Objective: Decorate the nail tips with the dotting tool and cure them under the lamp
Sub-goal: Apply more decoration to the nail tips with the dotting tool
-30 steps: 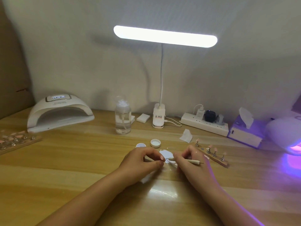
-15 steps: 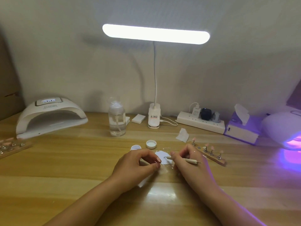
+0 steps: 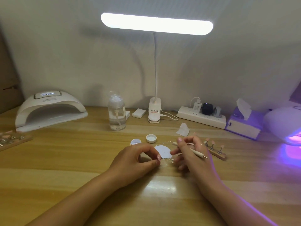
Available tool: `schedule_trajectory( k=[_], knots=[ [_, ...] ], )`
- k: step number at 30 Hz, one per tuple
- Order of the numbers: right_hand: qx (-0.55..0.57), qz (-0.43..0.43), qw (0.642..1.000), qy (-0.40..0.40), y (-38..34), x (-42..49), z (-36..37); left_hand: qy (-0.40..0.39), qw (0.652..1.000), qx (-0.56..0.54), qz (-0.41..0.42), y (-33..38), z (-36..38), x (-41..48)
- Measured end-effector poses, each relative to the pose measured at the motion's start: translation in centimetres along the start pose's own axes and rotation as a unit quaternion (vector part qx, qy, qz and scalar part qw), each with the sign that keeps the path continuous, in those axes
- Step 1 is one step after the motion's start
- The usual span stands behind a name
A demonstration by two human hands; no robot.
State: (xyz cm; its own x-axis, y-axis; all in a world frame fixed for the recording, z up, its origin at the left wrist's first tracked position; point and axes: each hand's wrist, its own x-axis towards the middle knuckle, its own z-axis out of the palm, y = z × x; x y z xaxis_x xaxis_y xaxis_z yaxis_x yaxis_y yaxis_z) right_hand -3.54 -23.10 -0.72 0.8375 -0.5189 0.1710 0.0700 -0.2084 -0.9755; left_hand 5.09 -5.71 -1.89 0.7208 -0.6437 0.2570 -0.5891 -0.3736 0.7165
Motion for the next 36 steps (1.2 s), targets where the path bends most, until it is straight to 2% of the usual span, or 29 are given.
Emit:
schedule_trajectory(
  k=[3,10,20,36],
  knots=[
    [-0.002,-0.021,1.0,-0.009,-0.4,-0.2,-0.1,0.011,1.0,0.008,0.004,0.1,0.1,0.0],
    [0.102,0.036,0.994,-0.006,-0.4,-0.4,0.8,0.014,1.0,0.025,0.01,-0.1,0.2,0.1],
    [0.05,0.036,0.997,-0.052,-0.2,-0.5,0.9,0.014,0.997,0.042,0.061,-0.2,0.6,0.0],
    [0.04,0.028,0.995,-0.081,-0.3,-0.8,1.2,0.01,0.998,0.025,0.062,-0.6,0.5,0.1]
  ],
)
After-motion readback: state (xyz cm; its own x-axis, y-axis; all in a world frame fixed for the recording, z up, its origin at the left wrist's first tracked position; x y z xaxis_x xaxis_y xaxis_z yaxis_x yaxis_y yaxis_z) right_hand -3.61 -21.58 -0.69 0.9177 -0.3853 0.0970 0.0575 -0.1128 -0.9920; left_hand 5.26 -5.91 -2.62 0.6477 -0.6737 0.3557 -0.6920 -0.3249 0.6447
